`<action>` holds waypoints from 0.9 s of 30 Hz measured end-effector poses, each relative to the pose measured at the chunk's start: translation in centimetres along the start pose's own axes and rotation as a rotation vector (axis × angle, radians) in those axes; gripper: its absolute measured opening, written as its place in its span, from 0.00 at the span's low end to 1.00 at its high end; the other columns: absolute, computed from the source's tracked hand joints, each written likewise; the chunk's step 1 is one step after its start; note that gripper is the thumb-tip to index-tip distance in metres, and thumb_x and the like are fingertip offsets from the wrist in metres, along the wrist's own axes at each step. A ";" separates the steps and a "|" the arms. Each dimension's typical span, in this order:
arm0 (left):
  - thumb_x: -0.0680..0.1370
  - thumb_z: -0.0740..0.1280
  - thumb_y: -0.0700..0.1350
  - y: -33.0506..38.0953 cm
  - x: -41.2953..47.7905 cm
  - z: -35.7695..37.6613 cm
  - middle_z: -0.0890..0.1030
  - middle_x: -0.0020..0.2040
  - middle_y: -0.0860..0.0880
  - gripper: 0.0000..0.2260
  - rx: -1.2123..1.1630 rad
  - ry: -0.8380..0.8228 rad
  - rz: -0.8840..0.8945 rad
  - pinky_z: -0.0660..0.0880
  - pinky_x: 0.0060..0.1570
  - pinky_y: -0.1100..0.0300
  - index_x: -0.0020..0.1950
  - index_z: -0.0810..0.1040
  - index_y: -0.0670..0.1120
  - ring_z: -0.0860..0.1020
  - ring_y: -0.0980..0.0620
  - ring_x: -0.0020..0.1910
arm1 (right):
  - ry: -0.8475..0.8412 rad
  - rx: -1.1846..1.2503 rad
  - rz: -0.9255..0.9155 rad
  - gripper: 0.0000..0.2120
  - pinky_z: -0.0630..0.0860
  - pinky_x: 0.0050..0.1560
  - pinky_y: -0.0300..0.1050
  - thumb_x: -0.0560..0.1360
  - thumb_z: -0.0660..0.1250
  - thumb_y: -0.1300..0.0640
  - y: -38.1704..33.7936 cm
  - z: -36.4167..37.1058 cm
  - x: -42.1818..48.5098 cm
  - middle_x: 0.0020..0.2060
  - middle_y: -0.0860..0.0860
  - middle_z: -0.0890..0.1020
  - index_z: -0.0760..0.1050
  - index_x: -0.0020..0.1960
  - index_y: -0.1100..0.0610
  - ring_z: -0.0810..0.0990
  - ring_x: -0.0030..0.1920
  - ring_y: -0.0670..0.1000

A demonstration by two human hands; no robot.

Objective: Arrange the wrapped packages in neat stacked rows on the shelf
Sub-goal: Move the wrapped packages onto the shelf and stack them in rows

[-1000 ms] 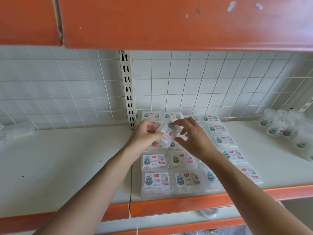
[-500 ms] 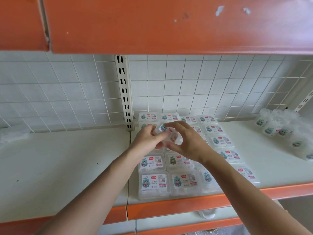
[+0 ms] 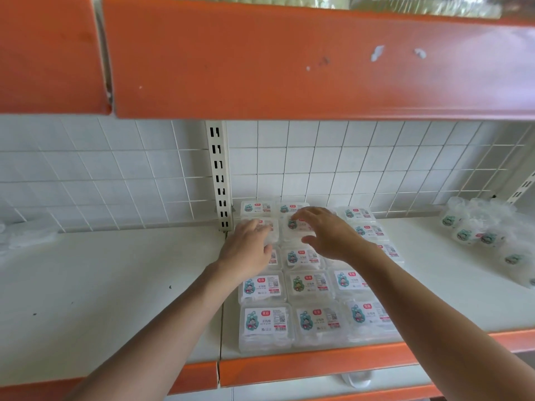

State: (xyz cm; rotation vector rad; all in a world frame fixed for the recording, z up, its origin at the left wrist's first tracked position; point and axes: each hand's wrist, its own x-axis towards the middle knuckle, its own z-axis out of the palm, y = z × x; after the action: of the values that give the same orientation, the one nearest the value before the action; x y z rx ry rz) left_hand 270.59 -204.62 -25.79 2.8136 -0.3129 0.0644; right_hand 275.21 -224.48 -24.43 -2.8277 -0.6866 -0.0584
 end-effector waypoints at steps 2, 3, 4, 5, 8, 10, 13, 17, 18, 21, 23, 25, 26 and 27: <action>0.82 0.58 0.48 -0.1 -0.2 0.1 0.63 0.75 0.47 0.22 0.007 -0.003 -0.007 0.61 0.71 0.52 0.76 0.64 0.47 0.58 0.48 0.75 | -0.023 0.009 -0.020 0.24 0.65 0.69 0.47 0.76 0.69 0.56 -0.1 0.3 0.3 0.71 0.47 0.69 0.68 0.69 0.48 0.68 0.69 0.50; 0.82 0.58 0.48 -0.1 -0.2 0.1 0.63 0.75 0.47 0.22 0.006 -0.001 -0.008 0.61 0.71 0.52 0.76 0.63 0.47 0.58 0.48 0.75 | -0.031 0.009 -0.027 0.24 0.65 0.70 0.48 0.76 0.69 0.56 -0.2 0.5 0.3 0.72 0.47 0.68 0.68 0.70 0.48 0.68 0.69 0.50; 0.82 0.58 0.48 -0.1 -0.3 0.1 0.62 0.76 0.48 0.22 0.002 -0.001 -0.008 0.60 0.72 0.52 0.76 0.63 0.48 0.57 0.48 0.75 | -0.037 0.007 -0.030 0.23 0.65 0.71 0.49 0.76 0.68 0.56 -0.2 0.7 0.4 0.72 0.47 0.67 0.68 0.70 0.47 0.67 0.70 0.50; 0.82 0.58 0.48 -0.1 -0.3 0.1 0.62 0.76 0.48 0.22 -0.007 -0.002 -0.010 0.60 0.72 0.52 0.76 0.62 0.48 0.57 0.48 0.75 | -0.041 0.005 -0.031 0.23 0.64 0.71 0.49 0.77 0.68 0.55 -0.2 0.9 0.4 0.73 0.47 0.66 0.68 0.70 0.47 0.66 0.71 0.50; 0.82 0.58 0.48 -0.1 -0.3 0.1 0.61 0.76 0.48 0.23 -0.022 -0.007 -0.015 0.60 0.72 0.51 0.77 0.62 0.49 0.56 0.48 0.76 | -0.058 -0.002 -0.033 0.21 0.60 0.73 0.51 0.78 0.66 0.53 -0.1 1.1 0.3 0.75 0.47 0.63 0.67 0.70 0.46 0.62 0.74 0.51; 0.82 0.59 0.48 -0.2 -0.3 0.2 0.62 0.75 0.48 0.23 -0.013 0.000 -0.012 0.61 0.71 0.51 0.76 0.62 0.49 0.57 0.48 0.75 | -0.067 0.004 -0.035 0.20 0.60 0.72 0.50 0.78 0.65 0.51 -0.1 1.1 0.3 0.75 0.48 0.62 0.67 0.69 0.46 0.62 0.74 0.51; 0.81 0.59 0.48 -0.3 -0.1 0.3 0.66 0.73 0.47 0.21 -0.026 0.023 -0.007 0.63 0.70 0.51 0.75 0.65 0.48 0.60 0.48 0.74 | -0.072 0.041 -0.025 0.19 0.62 0.71 0.48 0.79 0.64 0.51 -0.1 1.0 0.4 0.73 0.47 0.65 0.68 0.68 0.46 0.63 0.73 0.50; 0.81 0.59 0.47 -0.6 0.3 0.2 0.70 0.68 0.47 0.18 -0.061 0.118 0.002 0.66 0.67 0.54 0.70 0.70 0.46 0.65 0.48 0.69 | -0.087 0.086 -0.024 0.17 0.64 0.70 0.47 0.79 0.64 0.54 0.1 0.5 0.5 0.72 0.47 0.68 0.70 0.66 0.46 0.65 0.72 0.49; 0.81 0.60 0.47 -0.9 0.6 0.1 0.69 0.68 0.47 0.18 -0.066 0.147 -0.012 0.66 0.67 0.53 0.71 0.69 0.46 0.65 0.48 0.69 | -0.091 0.090 -0.027 0.16 0.64 0.69 0.46 0.79 0.64 0.54 0.1 0.5 0.5 0.72 0.46 0.68 0.70 0.66 0.46 0.65 0.71 0.49; 0.82 0.59 0.49 -1.8 1.9 -0.3 0.63 0.74 0.46 0.22 -0.107 0.153 -0.058 0.63 0.70 0.49 0.75 0.63 0.47 0.59 0.46 0.74 | -0.092 0.090 -0.035 0.17 0.64 0.69 0.46 0.79 0.65 0.52 0.3 0.5 0.5 0.73 0.46 0.66 0.70 0.67 0.46 0.64 0.72 0.49; 0.82 0.58 0.51 -2.4 2.8 -0.5 0.56 0.78 0.47 0.25 -0.188 0.052 -0.083 0.58 0.74 0.46 0.78 0.57 0.48 0.53 0.47 0.77 | -0.087 0.096 -0.015 0.20 0.63 0.70 0.47 0.79 0.63 0.49 0.5 0.5 0.6 0.75 0.47 0.61 0.68 0.70 0.46 0.62 0.74 0.50; 0.83 0.55 0.53 -2.8 3.3 -0.5 0.50 0.80 0.48 0.26 -0.240 -0.056 -0.098 0.53 0.75 0.45 0.79 0.53 0.50 0.47 0.48 0.78 | -0.076 0.119 0.012 0.21 0.62 0.70 0.49 0.80 0.61 0.46 0.7 0.6 0.8 0.76 0.47 0.60 0.65 0.72 0.46 0.61 0.74 0.50; 0.83 0.54 0.54 -2.9 3.4 -0.4 0.48 0.80 0.49 0.26 -0.237 -0.095 -0.093 0.51 0.76 0.45 0.79 0.52 0.50 0.46 0.49 0.79 | -0.074 0.130 0.024 0.21 0.61 0.71 0.49 0.80 0.59 0.46 0.8 0.7 0.9 0.76 0.47 0.60 0.65 0.72 0.46 0.61 0.74 0.50; 0.83 0.53 0.54 -3.0 3.3 -0.2 0.48 0.80 0.49 0.26 -0.223 -0.120 -0.081 0.50 0.76 0.46 0.79 0.53 0.49 0.45 0.50 0.79 | -0.079 0.136 0.031 0.21 0.61 0.71 0.50 0.81 0.58 0.46 0.9 0.8 1.0 0.76 0.47 0.60 0.66 0.72 0.46 0.60 0.75 0.49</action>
State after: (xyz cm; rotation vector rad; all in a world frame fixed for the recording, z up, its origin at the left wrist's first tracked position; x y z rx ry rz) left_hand 274.51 -202.49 -26.17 2.6099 -0.2174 -0.1488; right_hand 276.47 -224.67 -25.30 -2.7208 -0.6372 0.1019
